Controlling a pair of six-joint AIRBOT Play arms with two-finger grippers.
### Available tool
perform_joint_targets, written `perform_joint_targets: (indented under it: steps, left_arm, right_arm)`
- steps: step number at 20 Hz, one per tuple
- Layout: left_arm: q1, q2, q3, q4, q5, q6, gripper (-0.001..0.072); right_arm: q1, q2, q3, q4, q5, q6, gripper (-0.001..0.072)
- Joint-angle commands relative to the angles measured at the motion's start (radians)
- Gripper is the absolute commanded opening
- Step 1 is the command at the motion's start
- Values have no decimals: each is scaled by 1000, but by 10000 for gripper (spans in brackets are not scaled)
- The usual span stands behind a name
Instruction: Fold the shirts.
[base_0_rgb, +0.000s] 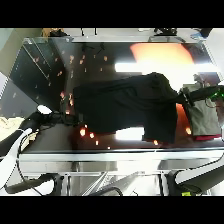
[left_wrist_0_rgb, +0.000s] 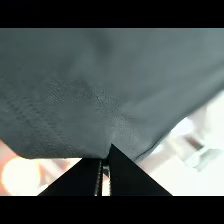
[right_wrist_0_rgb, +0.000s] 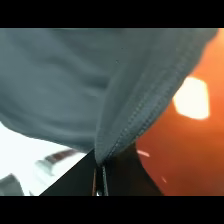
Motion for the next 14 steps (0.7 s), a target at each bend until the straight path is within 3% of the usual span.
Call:
perform_joint_targets:
  steps: [1,5,7,11,14]
  left_arm:
    - [26,151,166,-13,-126,-40,12]
    - [174,435,491,-13,-218,-132,13]
    - [297,546,667,-11,-242,-134,12]
    - [630,679,908,-11,-257,-132,13]
    - [648,668,955,43,-272,-140,13]
  right_arm:
    - [-8,126,18,254,32,-64,32]
    - [-46,394,140,498,-29,-140,33]
    - [-64,539,198,576,-113,-196,33]
    - [-66,810,219,469,-443,-203,31]
    - [-66,892,218,327,-515,-237,30]
